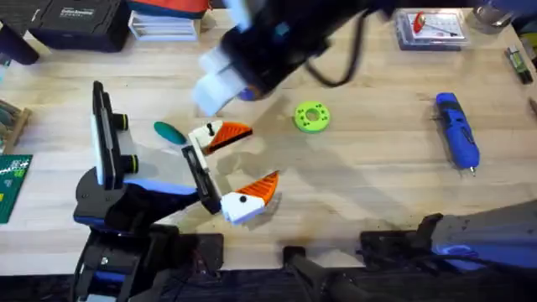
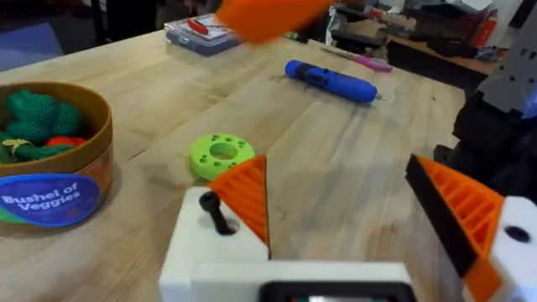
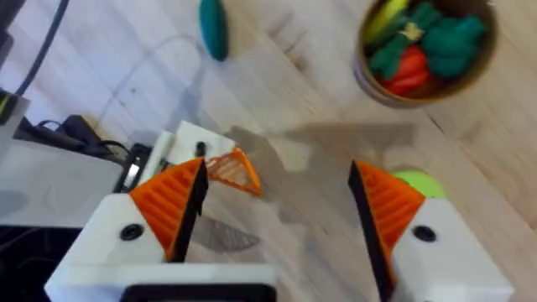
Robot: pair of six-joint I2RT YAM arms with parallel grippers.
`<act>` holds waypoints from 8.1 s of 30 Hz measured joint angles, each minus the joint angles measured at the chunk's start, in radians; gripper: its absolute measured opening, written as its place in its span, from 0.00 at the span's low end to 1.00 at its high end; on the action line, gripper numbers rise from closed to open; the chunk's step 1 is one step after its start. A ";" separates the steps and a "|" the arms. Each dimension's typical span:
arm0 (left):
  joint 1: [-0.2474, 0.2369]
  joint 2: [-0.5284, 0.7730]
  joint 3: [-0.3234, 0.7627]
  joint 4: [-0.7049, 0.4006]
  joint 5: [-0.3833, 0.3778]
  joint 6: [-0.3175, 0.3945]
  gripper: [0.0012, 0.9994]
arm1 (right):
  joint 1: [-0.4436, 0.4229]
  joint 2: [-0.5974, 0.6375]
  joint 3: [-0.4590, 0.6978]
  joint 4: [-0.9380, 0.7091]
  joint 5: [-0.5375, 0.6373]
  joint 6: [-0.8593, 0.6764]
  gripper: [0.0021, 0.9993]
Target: Pick up the gripper from the table and insert it into the empty holder that is missing its gripper. Then pick up a screw, insert it into the mounting hole, and use the screwdriver to tighten it. Finally, clean up the table by picking up the vegetable and placing it into the bucket.
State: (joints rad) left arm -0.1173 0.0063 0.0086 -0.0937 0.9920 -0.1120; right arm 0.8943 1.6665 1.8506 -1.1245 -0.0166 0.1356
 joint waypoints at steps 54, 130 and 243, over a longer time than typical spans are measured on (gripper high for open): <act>0.000 0.000 0.000 0.000 0.004 0.005 0.01 | -0.206 -0.663 -0.743 0.152 -0.425 -0.467 0.99; 0.000 0.000 0.000 0.000 0.004 0.007 0.00 | -1.403 0.075 -0.741 0.491 0.023 -0.769 0.99; 0.000 0.000 0.000 0.000 0.004 0.007 0.00 | 0.046 -0.646 -1.310 2.062 -0.124 -0.022 0.02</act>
State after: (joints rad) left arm -0.1173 0.0063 0.0086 -0.0940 0.9958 -0.1051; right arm 0.9405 1.0203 0.5404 0.9372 -0.1409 0.1134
